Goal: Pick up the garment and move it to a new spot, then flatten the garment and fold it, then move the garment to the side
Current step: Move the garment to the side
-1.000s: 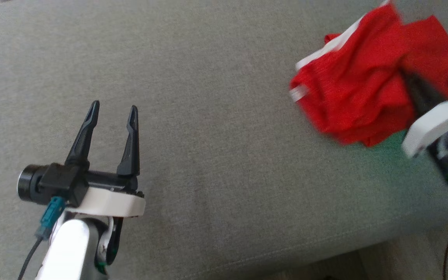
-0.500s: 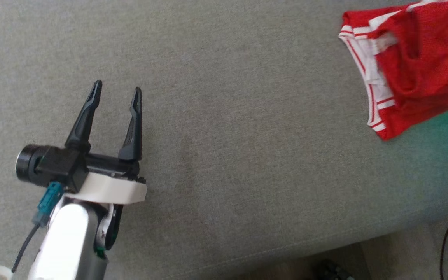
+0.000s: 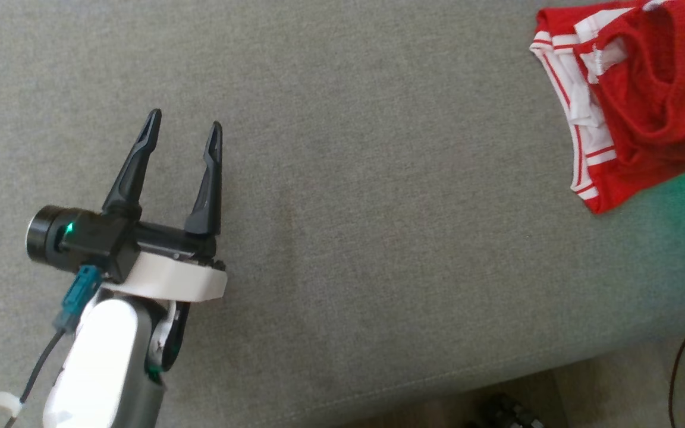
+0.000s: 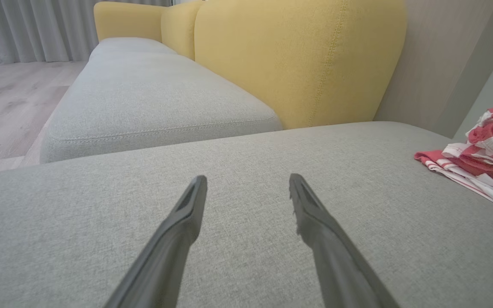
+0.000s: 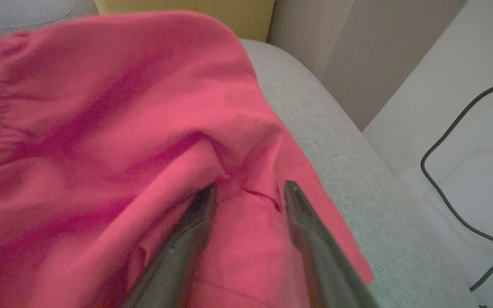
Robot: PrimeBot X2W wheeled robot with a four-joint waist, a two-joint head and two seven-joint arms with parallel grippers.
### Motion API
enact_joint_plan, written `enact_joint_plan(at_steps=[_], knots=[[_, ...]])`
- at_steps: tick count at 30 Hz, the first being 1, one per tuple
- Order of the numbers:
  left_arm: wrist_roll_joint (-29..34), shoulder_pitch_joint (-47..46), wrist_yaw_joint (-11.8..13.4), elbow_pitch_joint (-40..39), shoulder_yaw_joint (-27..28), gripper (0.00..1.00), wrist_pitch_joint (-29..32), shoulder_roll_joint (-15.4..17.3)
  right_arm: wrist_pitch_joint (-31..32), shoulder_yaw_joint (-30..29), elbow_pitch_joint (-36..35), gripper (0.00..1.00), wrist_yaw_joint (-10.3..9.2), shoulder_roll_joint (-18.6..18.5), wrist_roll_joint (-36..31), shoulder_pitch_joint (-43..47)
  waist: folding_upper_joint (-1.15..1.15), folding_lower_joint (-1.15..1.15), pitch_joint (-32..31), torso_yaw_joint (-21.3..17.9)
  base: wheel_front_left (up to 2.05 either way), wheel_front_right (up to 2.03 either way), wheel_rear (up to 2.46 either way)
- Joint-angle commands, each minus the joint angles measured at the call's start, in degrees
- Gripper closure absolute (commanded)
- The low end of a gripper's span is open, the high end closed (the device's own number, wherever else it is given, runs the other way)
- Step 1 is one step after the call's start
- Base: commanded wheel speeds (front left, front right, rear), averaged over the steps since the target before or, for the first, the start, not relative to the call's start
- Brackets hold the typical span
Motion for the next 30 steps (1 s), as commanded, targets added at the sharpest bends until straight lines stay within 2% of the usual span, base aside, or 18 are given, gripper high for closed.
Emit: enact_joint_plan(at_steps=[1,5,8,13,15,19,25,30], knots=[[0.0,-1.2,-0.1,-1.4,1.8,0.00,-0.3,1.0,-0.8,-0.1,-1.9,0.00,0.37,-0.5,-0.6,0.6,0.00,-0.01,-1.1,-0.3,0.00,0.00,0.00],[-0.6,0.1,0.2,-0.7,1.7,0.00,-0.5,0.7,-2.3,-1.5,-4.7,0.00,0.37,0.8,-1.8,3.3,0.00,-0.01,-4.0,-0.6,0.00,0.00,0.00],[-0.9,1.4,0.7,-0.2,1.9,0.00,-0.6,0.6,-3.9,-1.7,-9.7,0.00,0.37,2.2,-2.0,6.5,0.00,-0.01,-6.7,-0.7,0.00,0.00,0.00],[-1.8,3.8,1.8,-0.1,2.4,0.00,-0.7,0.2,-4.6,-1.1,-21.9,0.00,0.37,5.6,-2.8,13.5,0.00,-0.01,-10.7,0.2,0.00,0.00,0.00],[-2.7,5.3,2.4,0.0,3.1,0.00,-0.6,0.0,-4.3,0.4,-29.7,0.00,0.37,8.7,-3.0,17.7,0.00,-0.01,-12.4,1.2,0.00,0.00,0.00],[-3.6,7.4,3.4,0.2,4.0,0.00,-0.6,-0.2,-4.1,3.1,-37.2,0.00,0.37,12.5,-3.6,22.5,0.00,-0.01,-14.5,3.4,0.00,0.00,0.00],[-4.3,9.4,4.6,0.3,5.2,0.00,-0.7,0.0,-4.7,7.5,-41.6,0.00,0.37,15.8,-3.7,26.7,0.00,-0.01,-17.0,6.8,0.00,0.00,0.00],[-4.8,11.4,5.4,0.4,6.1,0.00,-0.6,0.7,-6.0,10.3,-41.9,0.00,0.37,17.3,-3.4,28.8,0.00,-0.01,-19.1,9.3,0.00,0.00,0.00]])
